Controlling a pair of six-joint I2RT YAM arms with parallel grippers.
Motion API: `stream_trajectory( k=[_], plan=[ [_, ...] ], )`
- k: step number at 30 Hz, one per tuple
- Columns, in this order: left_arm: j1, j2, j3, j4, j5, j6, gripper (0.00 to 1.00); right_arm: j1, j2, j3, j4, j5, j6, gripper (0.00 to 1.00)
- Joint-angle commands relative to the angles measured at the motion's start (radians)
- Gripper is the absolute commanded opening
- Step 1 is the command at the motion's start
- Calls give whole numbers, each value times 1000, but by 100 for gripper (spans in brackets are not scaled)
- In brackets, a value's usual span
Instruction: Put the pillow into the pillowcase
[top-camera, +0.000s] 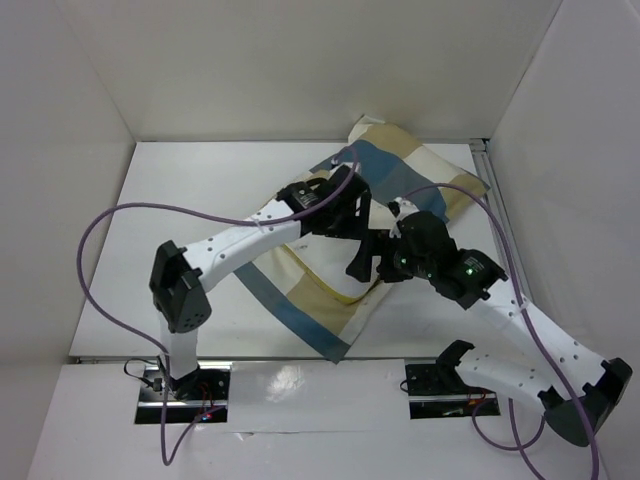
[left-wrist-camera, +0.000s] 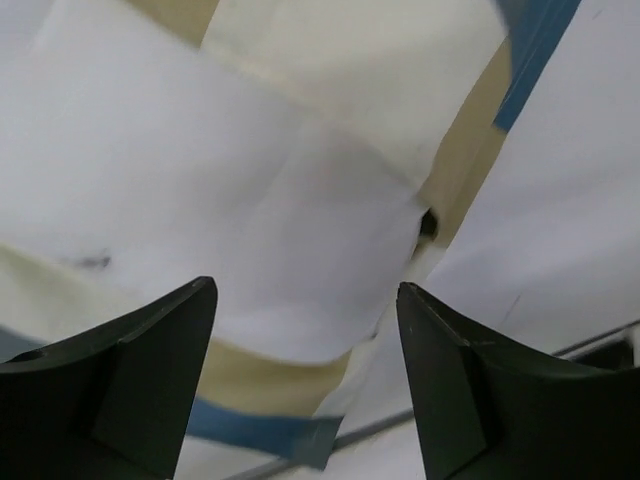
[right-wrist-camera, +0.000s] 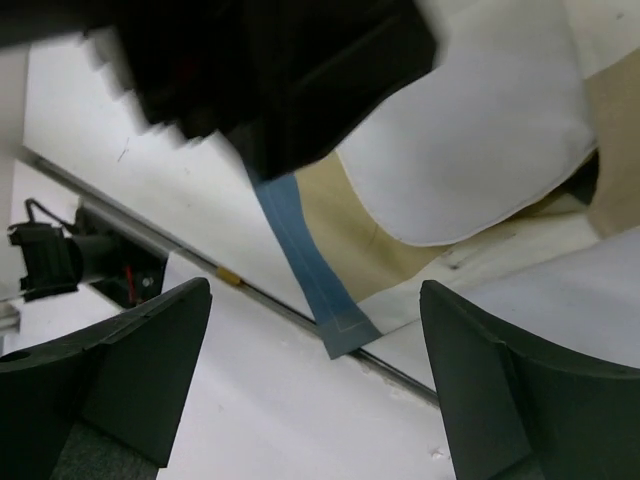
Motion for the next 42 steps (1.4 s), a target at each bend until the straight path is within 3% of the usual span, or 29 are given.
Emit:
stream_trajectory(
  k=[1,4,7,11,13,18,20,22,25,26,27,28,29,30,34,38,42],
  plan=[
    [12,-111,-99,-77,59,101,85,7,54,71,-83,100,-34,93],
    [38,-212,-235,-91,22,110,78,7,138,121,-57,155,-34,93],
    [142,-280,-324,-52,-3,101,77,7,264,161,14,160,-34,93],
    [395,-289,-443,67,120,113,86,7,466,259,38,171,-2,88],
    [457,-289,-466,125,184,125,86,19,505,269,49,160,-11,82],
    [598,-162,-418,294,307,134,87,20,598,185,83,169,41,80],
    [621,-96,-366,320,356,134,87,-8,608,142,83,169,55,72],
    [632,-4,-336,304,394,145,86,-46,623,89,39,226,83,68],
    [632,4,-369,293,404,154,83,-82,602,69,-38,307,92,66],
    [641,-19,-433,293,404,142,83,-91,585,69,-50,322,78,68],
    [641,-122,-543,293,404,133,83,-91,527,138,-51,295,28,75],
    [641,-123,-544,293,404,133,83,-91,511,138,-51,295,27,75],
    [641,-168,-582,293,378,133,84,-70,497,163,-32,278,-11,82],
    [641,-262,-652,272,367,124,85,-56,488,213,-17,249,-32,84],
    [641,-473,-797,163,318,61,90,29,561,339,-46,235,-155,98],
    [621,-610,-906,98,377,12,92,160,759,503,-142,376,-275,99],
    [601,-680,-986,77,387,-37,93,227,873,528,-150,483,-399,100]
  ],
)
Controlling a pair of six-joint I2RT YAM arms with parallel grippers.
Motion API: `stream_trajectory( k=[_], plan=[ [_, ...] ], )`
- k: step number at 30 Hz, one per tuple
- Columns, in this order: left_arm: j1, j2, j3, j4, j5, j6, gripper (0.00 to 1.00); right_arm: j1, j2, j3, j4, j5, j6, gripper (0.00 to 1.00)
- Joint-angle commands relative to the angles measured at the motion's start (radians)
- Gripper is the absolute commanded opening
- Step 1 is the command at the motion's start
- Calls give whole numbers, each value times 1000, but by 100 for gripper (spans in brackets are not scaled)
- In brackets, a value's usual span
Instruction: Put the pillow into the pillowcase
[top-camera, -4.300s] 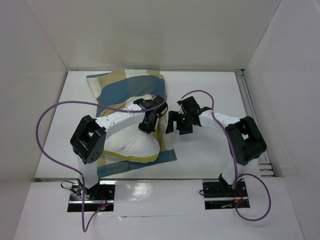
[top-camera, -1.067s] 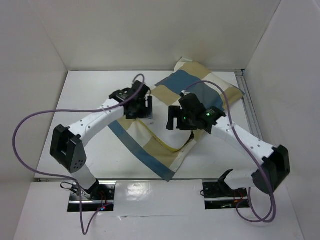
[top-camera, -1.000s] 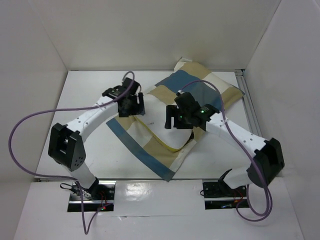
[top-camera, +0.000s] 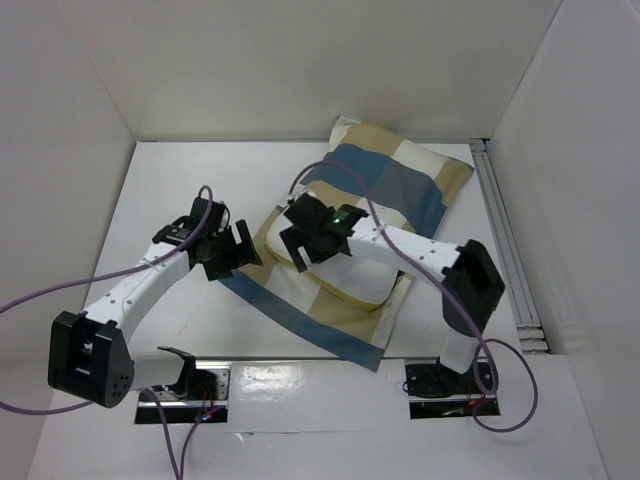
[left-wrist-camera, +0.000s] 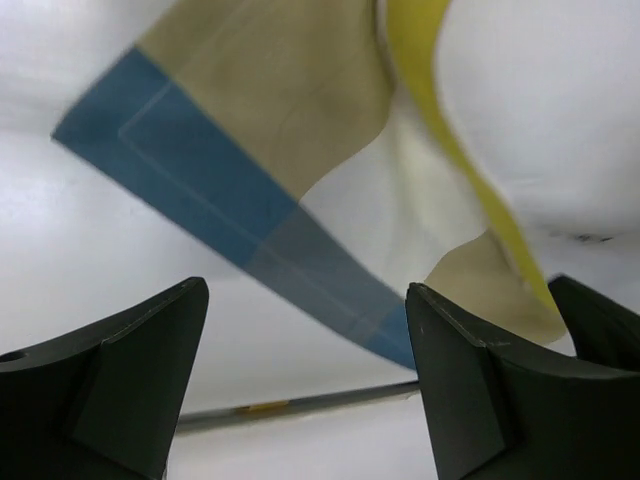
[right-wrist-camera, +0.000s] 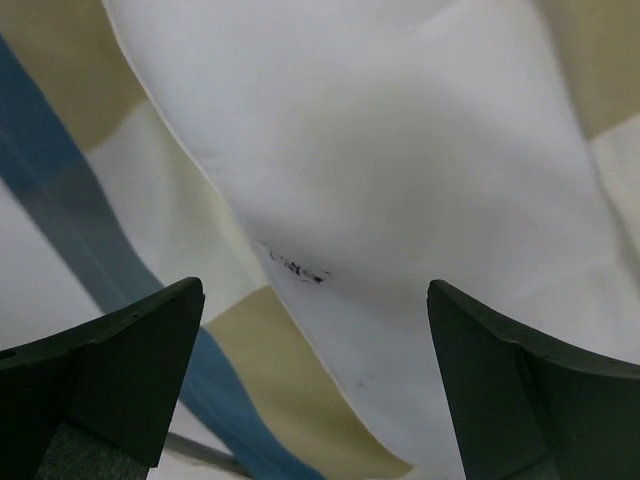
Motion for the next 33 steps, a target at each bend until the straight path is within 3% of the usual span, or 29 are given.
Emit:
stream_trajectory(
  k=[1,5,7,9,10,15,19,26,33],
  plan=[
    [-17,-21,-72,-66,28,-53,93,41,97,-4,-88,137,-134,100],
    [-17,-30,-91,-66,59,-53,92,41,207,7,-34,228,-134,100],
    [-17,-41,-91,-66,93,-31,92,6,267,36,-23,171,-125,58],
    [-17,-41,-91,-66,116,-18,92,-40,264,89,-14,38,-125,4],
    [-17,-41,-91,-66,142,-4,92,-63,243,99,21,-14,-110,0],
    [-47,-9,-100,-45,169,-16,97,-250,99,99,178,-435,-36,0],
    [-82,45,-126,43,176,-117,100,-368,80,131,220,-643,14,0],
    [-127,188,-131,166,36,-226,100,-378,80,162,247,-708,24,0],
    [-173,357,-97,382,45,-283,100,-396,62,148,257,-729,33,0]
  ],
)
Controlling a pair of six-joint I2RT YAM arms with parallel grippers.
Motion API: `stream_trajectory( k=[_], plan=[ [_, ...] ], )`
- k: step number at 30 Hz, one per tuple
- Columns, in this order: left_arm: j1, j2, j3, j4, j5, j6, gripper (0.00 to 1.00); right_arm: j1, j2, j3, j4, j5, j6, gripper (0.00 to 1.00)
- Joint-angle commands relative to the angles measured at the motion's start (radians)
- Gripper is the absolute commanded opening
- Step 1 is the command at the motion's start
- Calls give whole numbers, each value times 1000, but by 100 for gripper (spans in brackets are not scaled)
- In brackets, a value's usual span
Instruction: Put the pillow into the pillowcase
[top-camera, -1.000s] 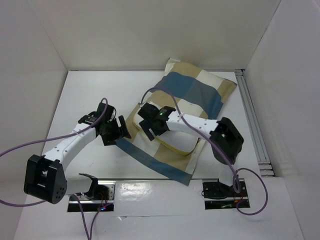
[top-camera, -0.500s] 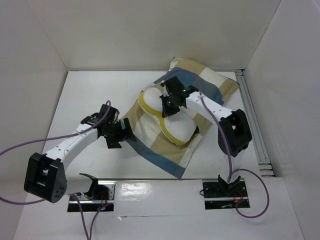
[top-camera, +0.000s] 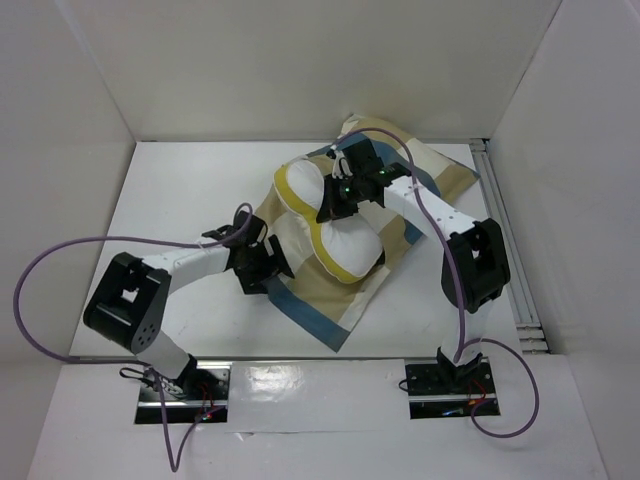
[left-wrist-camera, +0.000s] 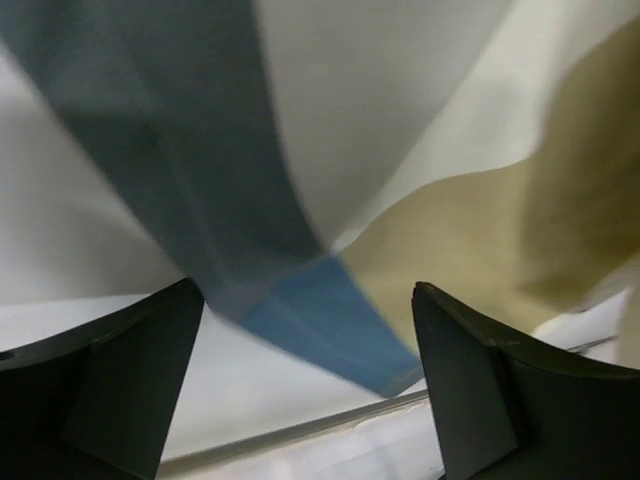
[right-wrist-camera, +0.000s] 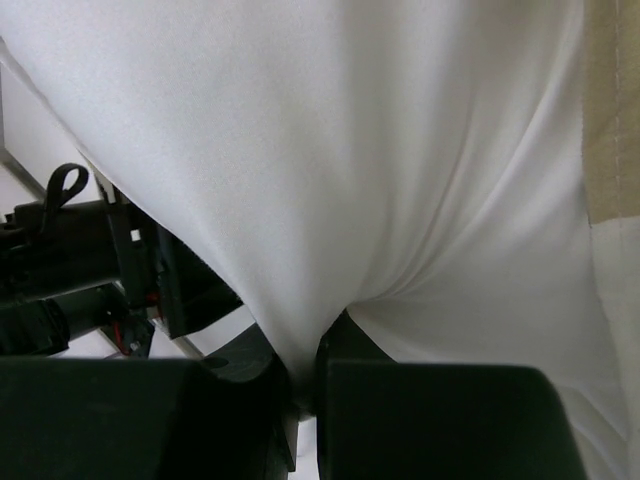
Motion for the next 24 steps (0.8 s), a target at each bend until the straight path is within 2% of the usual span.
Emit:
stream_trajectory(
  k=[1,3,4,5,7,10,14,18,19,22,24],
  plan=[
    [-13,79,12,173,-30,-46,96,-13,-72,50,98,-52,26,0],
    [-13,88,23,204,-41,-46,77,-13,-72,50,69,-52,26,0],
    [-13,99,33,213,-41,-46,62,-13,-72,50,69,-41,12,0],
    [-4,99,52,213,-32,-35,31,-23,-72,50,58,-41,12,0],
    [-4,123,78,213,-23,-15,2,-32,-81,50,58,-50,12,0],
    [5,142,101,183,-12,19,0,-52,-99,40,58,-50,12,0],
    [14,32,110,141,32,52,0,-65,-84,81,34,8,12,0],
    [48,-221,60,77,33,43,0,-52,3,196,-92,153,-47,0],
    [62,-330,43,68,46,43,0,-52,20,213,-103,176,-48,0],
    [116,-462,16,28,72,43,0,-43,83,276,-140,253,-69,0],
    [140,-530,76,-29,94,54,0,-32,126,353,-186,322,-69,0]
  ],
)
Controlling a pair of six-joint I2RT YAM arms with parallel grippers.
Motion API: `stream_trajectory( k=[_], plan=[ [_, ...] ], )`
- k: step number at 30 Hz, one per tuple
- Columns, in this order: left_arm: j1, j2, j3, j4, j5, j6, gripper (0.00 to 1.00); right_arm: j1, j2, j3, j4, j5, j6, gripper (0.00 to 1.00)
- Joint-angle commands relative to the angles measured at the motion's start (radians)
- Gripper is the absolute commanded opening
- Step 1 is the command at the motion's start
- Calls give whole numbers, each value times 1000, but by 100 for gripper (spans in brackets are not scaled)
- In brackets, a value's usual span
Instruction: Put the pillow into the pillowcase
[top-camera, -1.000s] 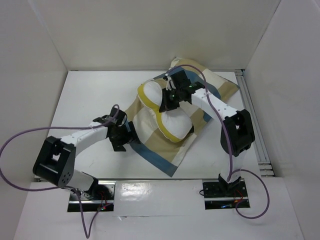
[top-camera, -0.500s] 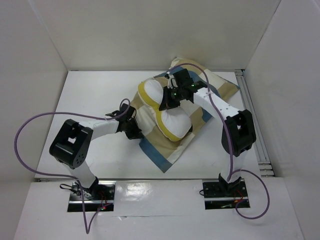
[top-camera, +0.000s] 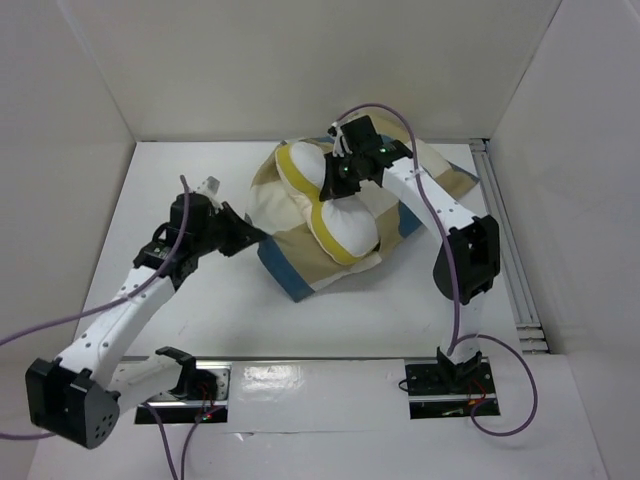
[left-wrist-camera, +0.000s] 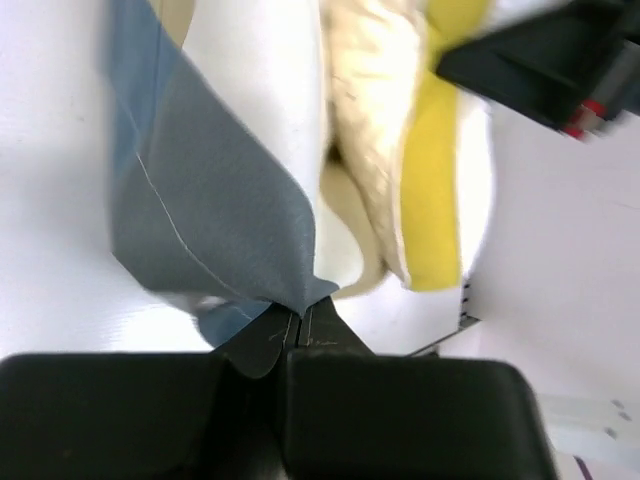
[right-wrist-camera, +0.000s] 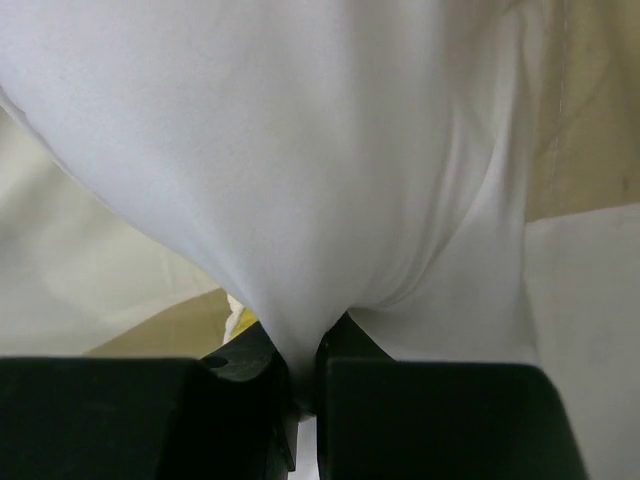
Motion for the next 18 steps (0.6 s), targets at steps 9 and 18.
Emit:
stream_trajectory(
  k=[9,18],
  plan=[
    [70,16,404,-18,327,13,0,-3,149,693,-195,414,-98,0],
    [125,5,684,-57,412,44,0,91,151,350,-100,475,-89,0]
  ],
)
